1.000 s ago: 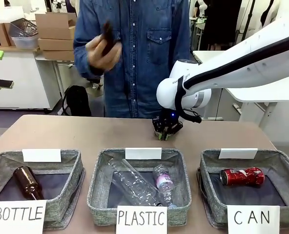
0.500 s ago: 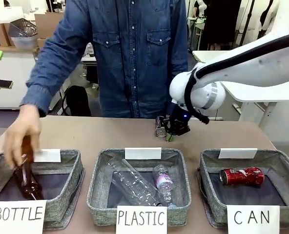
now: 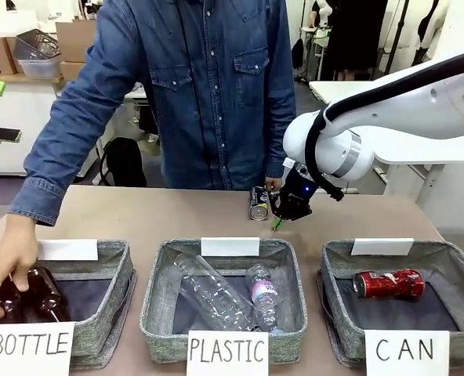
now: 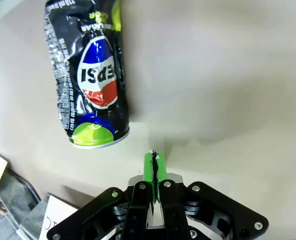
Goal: Sort the can waste into the basket.
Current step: Pick up the can waste from the table and place it in the right Fabric basket.
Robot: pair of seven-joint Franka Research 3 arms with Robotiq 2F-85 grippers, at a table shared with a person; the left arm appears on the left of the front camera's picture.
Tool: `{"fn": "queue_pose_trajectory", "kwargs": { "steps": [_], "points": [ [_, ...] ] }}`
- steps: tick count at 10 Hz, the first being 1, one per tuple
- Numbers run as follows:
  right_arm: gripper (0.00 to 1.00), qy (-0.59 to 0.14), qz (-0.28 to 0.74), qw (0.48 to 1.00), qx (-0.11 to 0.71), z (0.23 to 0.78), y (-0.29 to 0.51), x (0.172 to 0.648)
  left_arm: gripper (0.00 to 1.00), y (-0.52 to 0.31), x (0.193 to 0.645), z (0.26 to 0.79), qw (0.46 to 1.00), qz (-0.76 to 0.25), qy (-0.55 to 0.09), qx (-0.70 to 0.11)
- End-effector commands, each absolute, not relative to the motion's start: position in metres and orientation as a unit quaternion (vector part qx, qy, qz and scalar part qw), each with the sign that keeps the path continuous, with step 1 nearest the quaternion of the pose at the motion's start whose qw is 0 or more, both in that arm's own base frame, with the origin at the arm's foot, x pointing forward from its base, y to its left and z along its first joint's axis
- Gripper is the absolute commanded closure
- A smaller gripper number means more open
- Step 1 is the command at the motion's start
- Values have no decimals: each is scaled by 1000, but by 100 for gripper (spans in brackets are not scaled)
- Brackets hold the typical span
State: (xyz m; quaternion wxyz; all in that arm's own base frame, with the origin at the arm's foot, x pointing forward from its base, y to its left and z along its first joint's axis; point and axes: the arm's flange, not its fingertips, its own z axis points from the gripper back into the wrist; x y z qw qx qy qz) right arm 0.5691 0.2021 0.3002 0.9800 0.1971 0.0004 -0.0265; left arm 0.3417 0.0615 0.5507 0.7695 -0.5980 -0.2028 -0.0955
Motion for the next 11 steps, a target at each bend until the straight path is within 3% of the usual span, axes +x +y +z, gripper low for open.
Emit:
{"fn": "queue_pose_trajectory", "kwargs": {
  "steps": [1,2,3,4,7,8,11],
  "points": [
    [39,-24,-18,975,219,305,203,570,0,64,339,552,769,-105,-203,-597],
    [0,-26,-17,976,215,314,203,571,0,64,339,552,769,-105,-203,-597],
    [36,-39,-18,978,206,328,202,572,0,64,339,552,769,-105,-203,-597],
    [0,-56,-23,976,207,340,202,573,0,64,339,552,769,-105,-203,-597],
    [0,-89,-47,975,199,355,237,594,0,64,339,552,769,-105,-203,-597],
    [5,-86,-53,982,161,355,255,602,0,64,339,552,769,-105,-203,-597],
    [5,-60,-67,992,83,336,296,625,0,64,339,552,769,-105,-203,-597]
  ]
}}
